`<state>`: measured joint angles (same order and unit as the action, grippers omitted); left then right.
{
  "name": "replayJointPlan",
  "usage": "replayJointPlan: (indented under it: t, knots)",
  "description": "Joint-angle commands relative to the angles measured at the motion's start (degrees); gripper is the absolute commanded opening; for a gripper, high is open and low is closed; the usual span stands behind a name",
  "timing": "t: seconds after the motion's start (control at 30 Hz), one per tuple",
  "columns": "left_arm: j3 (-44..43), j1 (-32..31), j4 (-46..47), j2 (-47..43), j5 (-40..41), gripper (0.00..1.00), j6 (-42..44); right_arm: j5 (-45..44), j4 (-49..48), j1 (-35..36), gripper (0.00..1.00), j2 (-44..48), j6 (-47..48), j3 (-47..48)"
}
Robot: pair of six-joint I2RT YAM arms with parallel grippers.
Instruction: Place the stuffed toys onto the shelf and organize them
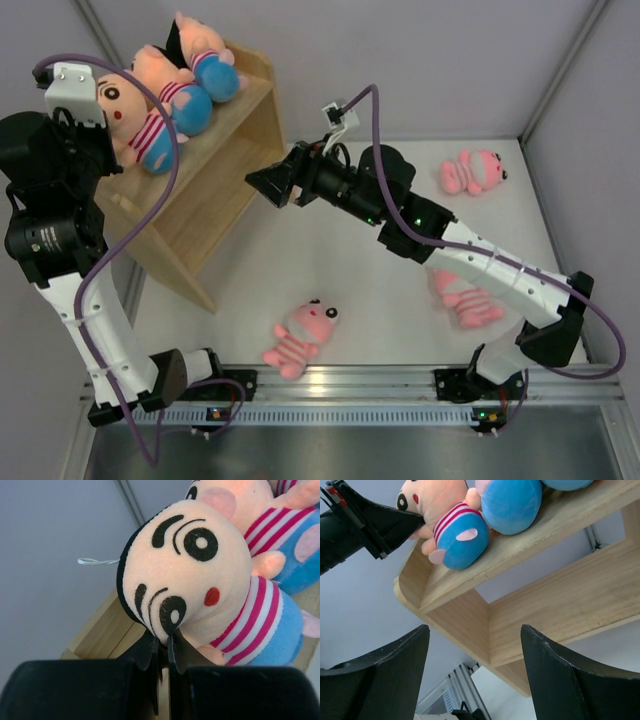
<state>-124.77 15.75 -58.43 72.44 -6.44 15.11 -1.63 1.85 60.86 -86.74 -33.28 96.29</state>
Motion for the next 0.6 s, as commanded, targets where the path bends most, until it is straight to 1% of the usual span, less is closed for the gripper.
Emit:
replayJointPlan:
  t: [0.0, 0.17, 0.27, 0.3, 0.37, 0.4, 0.43, 0.47, 0.5, 0.57]
  knots:
    - [-0.4, 0.3, 2.3, 0.5, 5.8, 0.00, 3.1, 3.0, -3.4, -1.0, 0.73, 1.7, -0.5, -0.3]
    - [-0.2, 0.3, 1.4, 0.8, 8.8, 0.00, 4.3, 4.4, -3.9, -2.6, 0.73, 1.3, -1.3, -0.8]
    - [0.0, 0.3, -0.2, 1.2, 10.2, 0.01, 6.9, 4.4, -4.4, -3.7, 0.73, -0.1, 0.0, 0.2]
    - [0.1, 0.2, -0.9, 1.6, 10.2, 0.07, 8.2, 4.4, -4.7, -4.0, 0.73, -0.7, 2.6, 1.8]
    - [0.8, 0.3, -1.2, 1.7, 10.4, 0.22, 8.8, 4.1, -4.9, -5.7, 0.73, -3.4, 6.6, 4.2]
    - [1.1, 0.3, -1.2, 1.6, 10.0, 0.40, 9.0, 3.8, -5.4, -6.3, 0.73, -4.4, 11.3, 7.2]
    - [1.3, 0.2, -1.1, 1.7, 9.3, 0.47, 9.1, 2.4, -5.6, -7.3, 0.72, -5.5, 13.7, 8.7]
    - [1.0, 0.2, -1.1, 1.6, 8.4, 0.54, 8.6, 2.0, -6.1, -7.7, 0.72, -7.8, 15.9, 10.1]
    - [0.5, 0.2, -1.1, 1.6, 8.0, 0.59, 8.4, -0.5, -8.3, -8.1, 0.73, -8.9, 20.1, 12.5]
    - [0.0, 0.2, -1.1, 1.6, 7.8, 0.63, 8.3, -0.7, -11.5, -8.4, 0.73, -12.6, 23.4, 14.5]
